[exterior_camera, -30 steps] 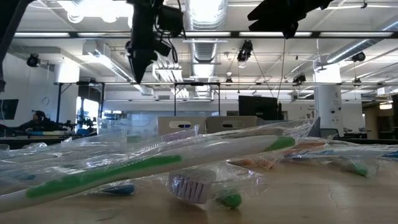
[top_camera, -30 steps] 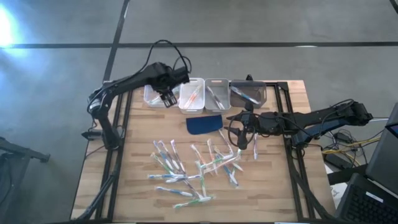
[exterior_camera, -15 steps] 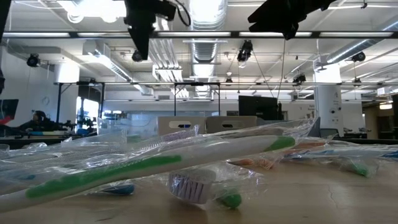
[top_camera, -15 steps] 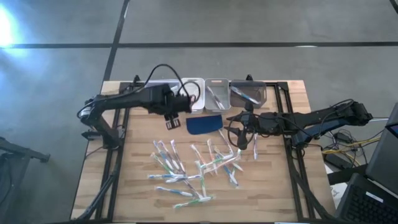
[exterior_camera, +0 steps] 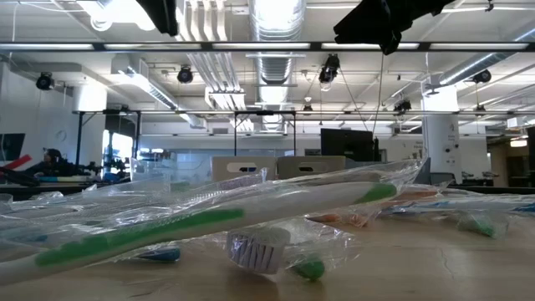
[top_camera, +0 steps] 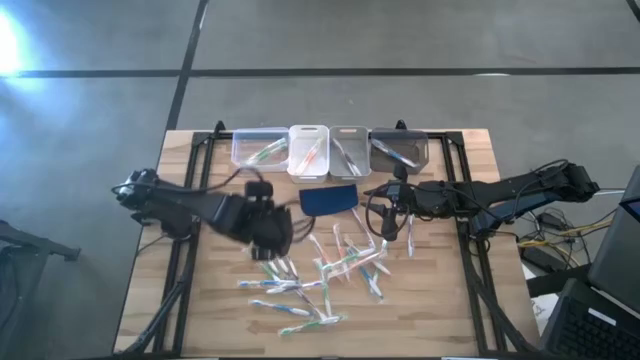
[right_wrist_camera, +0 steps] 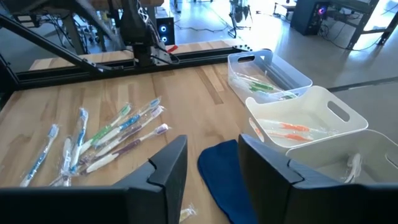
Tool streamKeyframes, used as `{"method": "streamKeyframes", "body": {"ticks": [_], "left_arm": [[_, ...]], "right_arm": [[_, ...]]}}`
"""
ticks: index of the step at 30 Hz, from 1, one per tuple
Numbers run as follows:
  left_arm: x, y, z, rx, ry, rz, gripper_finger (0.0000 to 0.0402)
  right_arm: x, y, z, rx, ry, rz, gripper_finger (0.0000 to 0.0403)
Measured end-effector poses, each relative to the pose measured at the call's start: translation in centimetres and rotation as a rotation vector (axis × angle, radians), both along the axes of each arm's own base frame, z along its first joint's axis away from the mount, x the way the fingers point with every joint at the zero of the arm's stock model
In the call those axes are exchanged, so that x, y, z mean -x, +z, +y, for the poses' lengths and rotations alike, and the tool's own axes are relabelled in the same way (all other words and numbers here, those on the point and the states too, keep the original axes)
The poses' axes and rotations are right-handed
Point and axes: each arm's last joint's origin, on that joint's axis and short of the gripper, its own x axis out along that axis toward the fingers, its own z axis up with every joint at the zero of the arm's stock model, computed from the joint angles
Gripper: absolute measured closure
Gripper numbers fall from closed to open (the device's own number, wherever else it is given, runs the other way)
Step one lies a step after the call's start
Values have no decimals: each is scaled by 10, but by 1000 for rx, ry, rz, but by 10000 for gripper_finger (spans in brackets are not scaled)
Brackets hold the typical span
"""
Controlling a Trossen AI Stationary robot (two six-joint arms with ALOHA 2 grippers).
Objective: Pick & Place Toothbrushes
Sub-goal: Put the blue toothbrush into the transparent black bin
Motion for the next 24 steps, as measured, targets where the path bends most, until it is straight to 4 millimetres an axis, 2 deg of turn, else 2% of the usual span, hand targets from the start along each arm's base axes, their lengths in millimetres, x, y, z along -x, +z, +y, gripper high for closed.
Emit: {"method": "streamKeyframes", "body": {"ticks": [6, 12, 17, 24], "left_arm": [[20, -12, -49, 12, -101, 8, 225], [42, -33, -82, 14, -134, 30, 225], [43, -59, -96, 38, -150, 0, 225], [42, -112, -100, 130, -194, 47, 225]], "right_arm": [[0, 0, 0, 3, 1, 0, 285], [0, 0, 0, 0, 0, -1, 301], [0, 0, 0, -4, -1, -2, 315], [0, -1, 0, -7, -3, 1, 335]]}}
